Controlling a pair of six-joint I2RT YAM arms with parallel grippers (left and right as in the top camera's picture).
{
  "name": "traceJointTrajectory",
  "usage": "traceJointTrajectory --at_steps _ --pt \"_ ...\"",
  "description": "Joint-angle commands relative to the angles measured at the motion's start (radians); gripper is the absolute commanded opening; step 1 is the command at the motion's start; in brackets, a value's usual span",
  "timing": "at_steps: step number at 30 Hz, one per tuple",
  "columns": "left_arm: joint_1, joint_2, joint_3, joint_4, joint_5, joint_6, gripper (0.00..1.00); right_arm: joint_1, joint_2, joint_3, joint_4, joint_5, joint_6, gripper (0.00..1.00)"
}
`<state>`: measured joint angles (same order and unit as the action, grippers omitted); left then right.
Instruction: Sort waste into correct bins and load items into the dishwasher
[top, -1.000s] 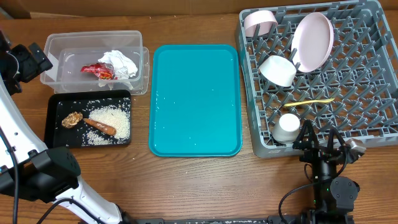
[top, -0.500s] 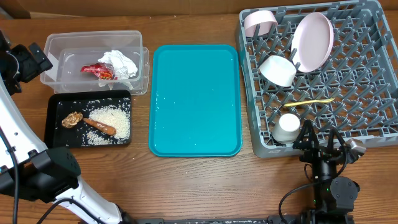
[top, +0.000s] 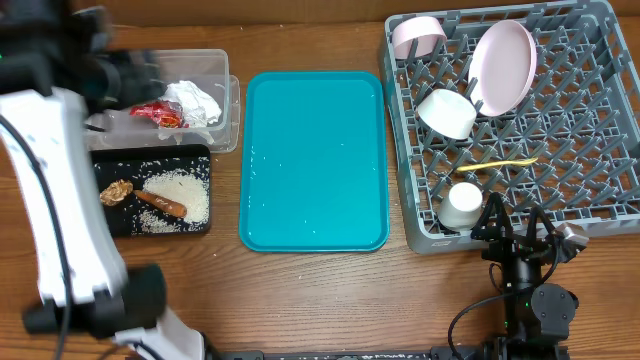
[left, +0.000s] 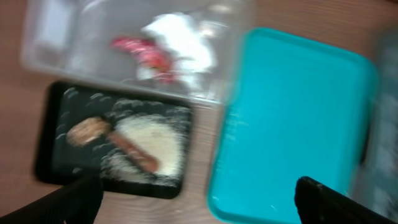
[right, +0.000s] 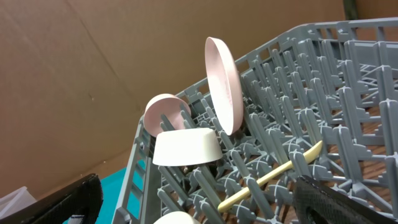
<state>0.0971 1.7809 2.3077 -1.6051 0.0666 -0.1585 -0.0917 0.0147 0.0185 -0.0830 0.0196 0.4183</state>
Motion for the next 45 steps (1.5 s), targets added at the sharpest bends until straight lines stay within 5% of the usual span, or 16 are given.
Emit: traceJointTrajectory --at_steps 1,5,11,14,19,24,32,45 --pt "-0.186 -0.239 -0.209 -0.01 0.005 -0.003 1.0 -0.001 -0.012 -0.011 0.003 0.013 -0.002 1.0" --pt "-0.222 -0.493 -0.541 -0.011 0.004 -0.003 1.0 -0.001 -0.012 -0.011 0.003 0.013 -0.002 1.0" --pt "-0.011 -0.789 -0.758 0.088 -0.018 0.01 1.0 -0.001 -0.012 -0.011 0.003 0.013 -0.002 1.0" --pt "-0.011 -0.92 -0.877 0.394 0.048 0.102 1.0 -0.001 -0.012 -0.011 0.003 0.013 -0.002 1.0" --pt "-0.007 -1.255 -1.463 1.209 0.263 0.145 1.0 -0.001 -0.012 -0.011 0.003 0.013 -0.002 1.0" --pt "-0.027 -1.454 -1.86 1.537 0.238 0.103 1.0 -0.001 -0.012 -0.011 0.003 0.013 -0.002 1.0" --pt "-0.046 -1.714 -2.193 1.564 0.164 0.084 1.0 -0.001 -0.012 -0.011 0.003 0.013 -0.002 1.0" --pt "-0.046 -1.778 -2.267 1.464 0.117 0.068 1.0 -0.001 -0.012 -0.011 0.003 0.013 -0.002 1.0"
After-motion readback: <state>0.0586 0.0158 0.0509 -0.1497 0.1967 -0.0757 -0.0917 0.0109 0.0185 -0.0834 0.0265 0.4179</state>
